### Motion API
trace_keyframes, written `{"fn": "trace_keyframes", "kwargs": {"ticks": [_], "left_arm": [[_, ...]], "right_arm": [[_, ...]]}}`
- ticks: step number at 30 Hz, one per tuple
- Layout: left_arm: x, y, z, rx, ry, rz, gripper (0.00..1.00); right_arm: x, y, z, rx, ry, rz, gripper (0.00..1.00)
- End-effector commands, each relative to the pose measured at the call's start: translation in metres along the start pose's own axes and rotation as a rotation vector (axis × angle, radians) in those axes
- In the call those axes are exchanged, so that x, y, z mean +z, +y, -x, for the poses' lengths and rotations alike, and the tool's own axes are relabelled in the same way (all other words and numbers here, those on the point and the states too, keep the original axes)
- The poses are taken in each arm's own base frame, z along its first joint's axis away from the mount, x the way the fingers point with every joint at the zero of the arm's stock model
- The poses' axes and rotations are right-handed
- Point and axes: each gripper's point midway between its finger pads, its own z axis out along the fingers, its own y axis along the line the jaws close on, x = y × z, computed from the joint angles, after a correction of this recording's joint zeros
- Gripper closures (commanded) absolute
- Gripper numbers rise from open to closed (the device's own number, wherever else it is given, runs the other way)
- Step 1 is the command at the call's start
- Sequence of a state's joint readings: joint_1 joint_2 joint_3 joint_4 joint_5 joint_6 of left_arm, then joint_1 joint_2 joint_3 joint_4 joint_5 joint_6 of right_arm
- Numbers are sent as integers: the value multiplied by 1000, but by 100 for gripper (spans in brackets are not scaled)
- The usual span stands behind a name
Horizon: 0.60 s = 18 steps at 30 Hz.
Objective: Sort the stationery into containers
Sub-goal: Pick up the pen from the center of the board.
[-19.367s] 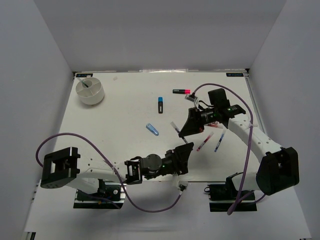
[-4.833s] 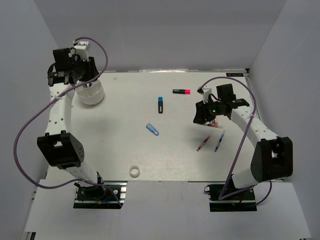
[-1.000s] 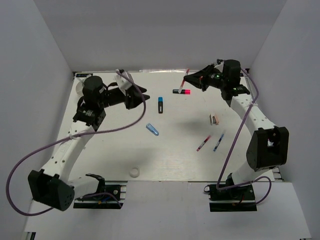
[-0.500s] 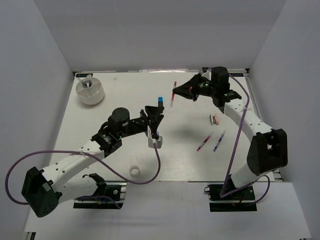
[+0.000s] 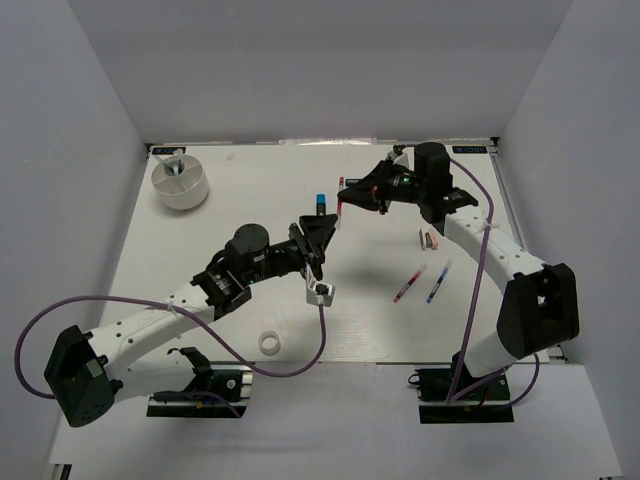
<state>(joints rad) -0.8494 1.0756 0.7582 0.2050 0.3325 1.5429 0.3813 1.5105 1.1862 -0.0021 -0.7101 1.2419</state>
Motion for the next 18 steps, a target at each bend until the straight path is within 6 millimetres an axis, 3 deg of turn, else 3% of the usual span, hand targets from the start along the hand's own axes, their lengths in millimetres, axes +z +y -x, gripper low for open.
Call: {"fn": "trace_keyframes", "kwargs": {"ticks": [1,8,18], "left_arm": [[2,-5,-3,21,19,-23,52],[2,-23,1,3,4,-138,51],[4,-18,-4,13,29,-108,46]], "right_arm": [[-9,22,-7,-44,4,48,100],[-8,22,-8,-57,4,45,100],[-5,20,-15,-62,23,42,100]]}}
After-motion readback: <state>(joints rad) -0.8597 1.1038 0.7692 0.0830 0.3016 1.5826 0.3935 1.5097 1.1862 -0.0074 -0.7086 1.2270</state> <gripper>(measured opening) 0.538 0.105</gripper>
